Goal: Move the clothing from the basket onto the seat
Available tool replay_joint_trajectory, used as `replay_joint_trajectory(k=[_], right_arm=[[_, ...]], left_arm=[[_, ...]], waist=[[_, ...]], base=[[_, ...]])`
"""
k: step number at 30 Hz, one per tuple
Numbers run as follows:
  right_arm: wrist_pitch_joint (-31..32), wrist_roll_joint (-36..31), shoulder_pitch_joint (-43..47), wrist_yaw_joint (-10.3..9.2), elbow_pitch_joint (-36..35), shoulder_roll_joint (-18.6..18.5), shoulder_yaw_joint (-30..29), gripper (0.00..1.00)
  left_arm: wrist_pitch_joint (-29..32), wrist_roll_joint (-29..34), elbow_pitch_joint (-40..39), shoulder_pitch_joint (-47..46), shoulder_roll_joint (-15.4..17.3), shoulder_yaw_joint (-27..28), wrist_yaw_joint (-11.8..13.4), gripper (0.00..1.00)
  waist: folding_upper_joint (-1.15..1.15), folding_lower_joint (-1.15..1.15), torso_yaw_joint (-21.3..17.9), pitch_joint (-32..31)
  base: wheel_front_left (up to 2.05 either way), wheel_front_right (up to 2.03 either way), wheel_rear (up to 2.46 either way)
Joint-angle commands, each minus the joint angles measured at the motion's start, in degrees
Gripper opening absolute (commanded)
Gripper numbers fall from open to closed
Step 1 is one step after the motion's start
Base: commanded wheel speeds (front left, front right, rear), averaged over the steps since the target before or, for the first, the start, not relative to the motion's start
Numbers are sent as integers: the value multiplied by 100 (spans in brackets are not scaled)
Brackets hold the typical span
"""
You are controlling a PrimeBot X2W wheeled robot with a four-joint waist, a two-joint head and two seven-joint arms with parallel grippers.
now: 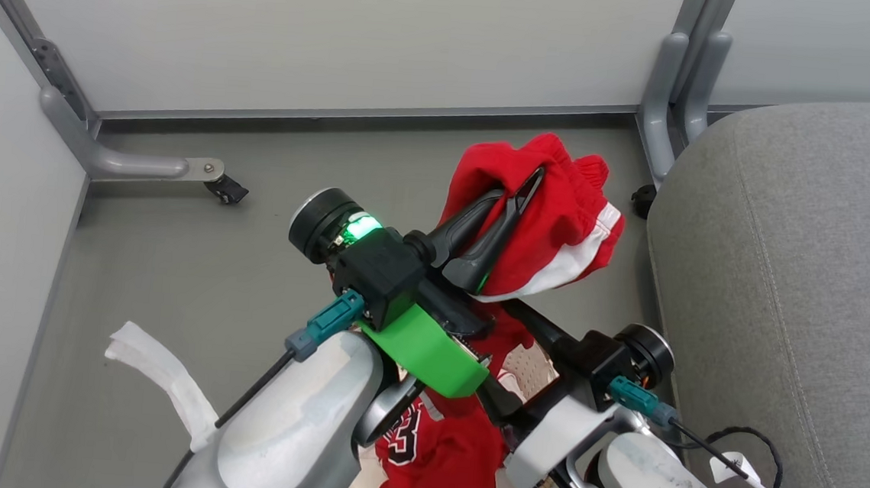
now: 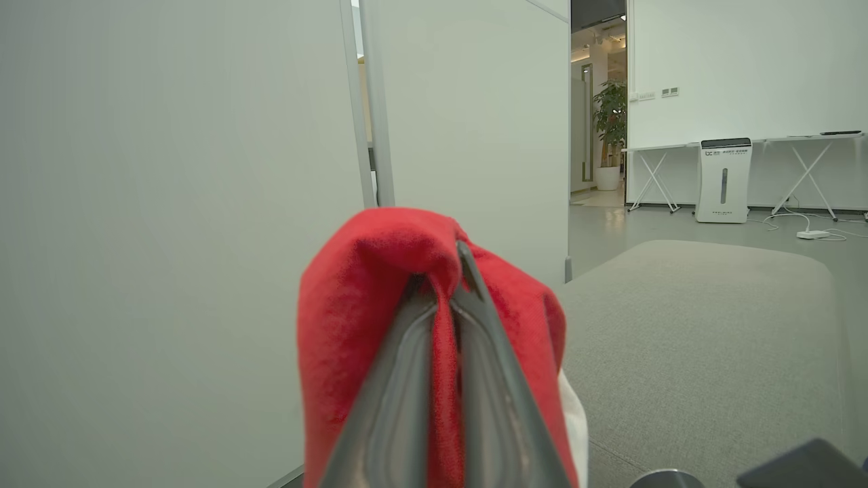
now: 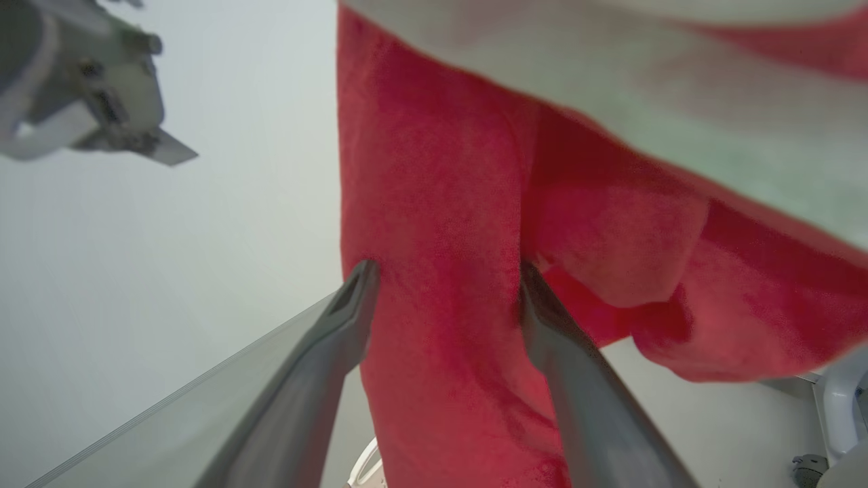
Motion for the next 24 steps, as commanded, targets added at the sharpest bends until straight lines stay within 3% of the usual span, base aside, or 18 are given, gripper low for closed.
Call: replay_joint_trajectory(k=[1, 16, 17, 18, 24], right_arm=[[-14, 55, -107, -2, 61, -28, 59, 100], [-14, 34, -274, -2, 222, 184, -159, 100], [-14, 51, -267, -2, 230, 192, -157, 35], [-14, 59, -254, -2, 243, 200, -154, 0], [-14, 198, -269, -2, 248, 215, -90, 0]], left_arm=[[-7, -17, -30, -103, -13, -30, -25, 0], [-6, -247, -269, -184, -28, -278, 140, 0], [-7, -254, -275, -187, -29, -285, 155, 0], [-6, -268, -282, -191, -29, -291, 175, 0], [-6, -265, -247, -217, -30, -281, 227, 0]], waist=[[0, 0, 29, 32], [0, 0, 159, 88], [0, 0, 161, 89], [0, 0, 164, 92], [0, 0, 140, 127]], base=[[0, 0, 0], [0, 0, 0], [0, 0, 0], [0, 0, 0], [0, 0, 0]])
